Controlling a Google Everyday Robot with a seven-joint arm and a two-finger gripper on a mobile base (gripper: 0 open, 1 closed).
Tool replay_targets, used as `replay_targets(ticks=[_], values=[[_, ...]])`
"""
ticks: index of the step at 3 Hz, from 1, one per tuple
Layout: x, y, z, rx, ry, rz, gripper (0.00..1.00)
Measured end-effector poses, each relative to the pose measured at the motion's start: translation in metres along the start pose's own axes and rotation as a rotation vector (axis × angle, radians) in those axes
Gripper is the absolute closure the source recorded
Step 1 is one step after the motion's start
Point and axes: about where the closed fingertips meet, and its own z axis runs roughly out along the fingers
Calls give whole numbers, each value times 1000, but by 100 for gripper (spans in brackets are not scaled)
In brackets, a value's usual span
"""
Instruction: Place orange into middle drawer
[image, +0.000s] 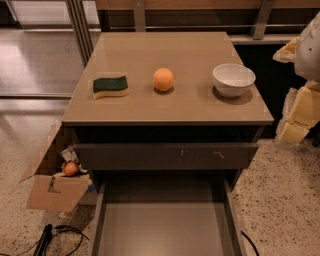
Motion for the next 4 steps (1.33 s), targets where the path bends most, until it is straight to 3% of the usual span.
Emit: replay_targets(ticks=[2, 3, 4], values=[[-3, -4, -1, 13, -13, -11, 0], [-31, -26, 2, 34, -99, -88, 0], [-61, -55, 10, 42, -258, -121, 0]])
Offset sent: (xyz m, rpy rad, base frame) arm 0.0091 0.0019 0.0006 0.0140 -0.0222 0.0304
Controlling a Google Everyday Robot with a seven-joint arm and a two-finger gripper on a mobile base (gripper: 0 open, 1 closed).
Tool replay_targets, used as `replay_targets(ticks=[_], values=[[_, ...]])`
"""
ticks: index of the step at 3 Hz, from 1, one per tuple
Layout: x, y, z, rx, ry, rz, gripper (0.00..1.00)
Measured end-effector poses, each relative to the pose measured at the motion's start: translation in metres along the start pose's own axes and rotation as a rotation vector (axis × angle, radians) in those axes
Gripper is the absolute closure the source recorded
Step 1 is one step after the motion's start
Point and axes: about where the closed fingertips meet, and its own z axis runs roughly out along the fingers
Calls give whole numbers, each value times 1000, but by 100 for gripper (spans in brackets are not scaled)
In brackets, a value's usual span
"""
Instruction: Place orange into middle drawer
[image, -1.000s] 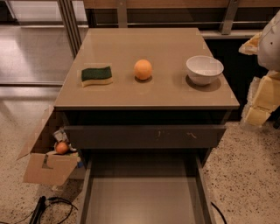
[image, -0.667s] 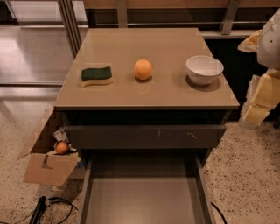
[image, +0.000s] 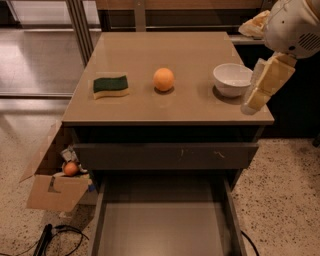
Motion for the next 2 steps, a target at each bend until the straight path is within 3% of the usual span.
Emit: replay_targets(ticks=[1, 2], values=[[-19, -18, 22, -18, -148, 12, 0], [-19, -18, 22, -17, -146, 12, 0]])
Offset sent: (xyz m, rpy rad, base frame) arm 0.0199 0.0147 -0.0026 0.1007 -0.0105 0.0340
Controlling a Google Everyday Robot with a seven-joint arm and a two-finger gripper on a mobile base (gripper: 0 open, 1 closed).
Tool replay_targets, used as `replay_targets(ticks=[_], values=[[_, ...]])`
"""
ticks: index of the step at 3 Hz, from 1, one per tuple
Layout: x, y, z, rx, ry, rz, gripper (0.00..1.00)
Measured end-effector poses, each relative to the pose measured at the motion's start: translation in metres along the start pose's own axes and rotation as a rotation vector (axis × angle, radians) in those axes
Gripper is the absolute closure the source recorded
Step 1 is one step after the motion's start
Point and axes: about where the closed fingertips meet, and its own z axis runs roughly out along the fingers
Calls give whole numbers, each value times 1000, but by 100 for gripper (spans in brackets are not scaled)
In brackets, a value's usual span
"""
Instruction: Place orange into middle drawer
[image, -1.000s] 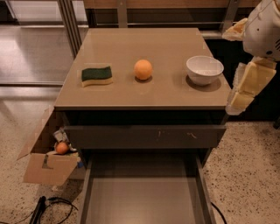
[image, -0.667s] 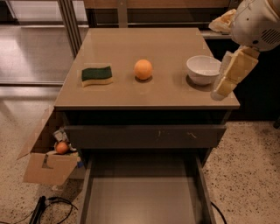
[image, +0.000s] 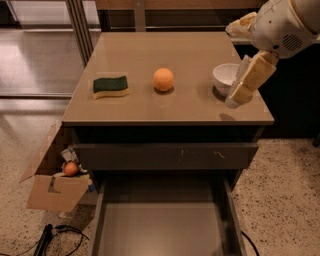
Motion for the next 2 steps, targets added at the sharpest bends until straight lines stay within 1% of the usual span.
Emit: replay_targets(ticks=[1, 2], values=[[-9, -3, 12, 9, -35, 27, 0], [-27, -20, 42, 30, -88, 38, 0]])
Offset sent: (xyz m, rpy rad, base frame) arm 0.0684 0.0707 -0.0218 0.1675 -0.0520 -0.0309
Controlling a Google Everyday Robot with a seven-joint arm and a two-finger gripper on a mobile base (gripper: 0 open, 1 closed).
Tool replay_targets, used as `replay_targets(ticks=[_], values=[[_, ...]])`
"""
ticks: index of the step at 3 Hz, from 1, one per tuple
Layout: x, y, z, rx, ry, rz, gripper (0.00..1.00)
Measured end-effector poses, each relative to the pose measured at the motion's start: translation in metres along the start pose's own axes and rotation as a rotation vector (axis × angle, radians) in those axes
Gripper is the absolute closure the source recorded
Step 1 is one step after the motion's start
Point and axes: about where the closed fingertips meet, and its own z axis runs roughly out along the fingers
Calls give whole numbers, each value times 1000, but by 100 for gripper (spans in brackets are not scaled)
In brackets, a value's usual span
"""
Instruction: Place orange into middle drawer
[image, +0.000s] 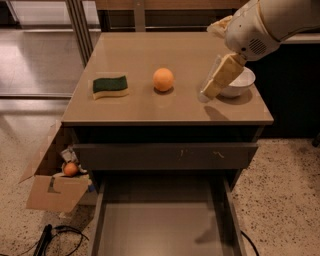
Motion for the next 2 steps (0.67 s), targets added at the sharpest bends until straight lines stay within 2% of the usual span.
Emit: replay_targets(ticks=[1, 2], values=[[-15, -17, 43, 1, -30, 5, 0], [-18, -38, 86, 17, -26, 23, 0]])
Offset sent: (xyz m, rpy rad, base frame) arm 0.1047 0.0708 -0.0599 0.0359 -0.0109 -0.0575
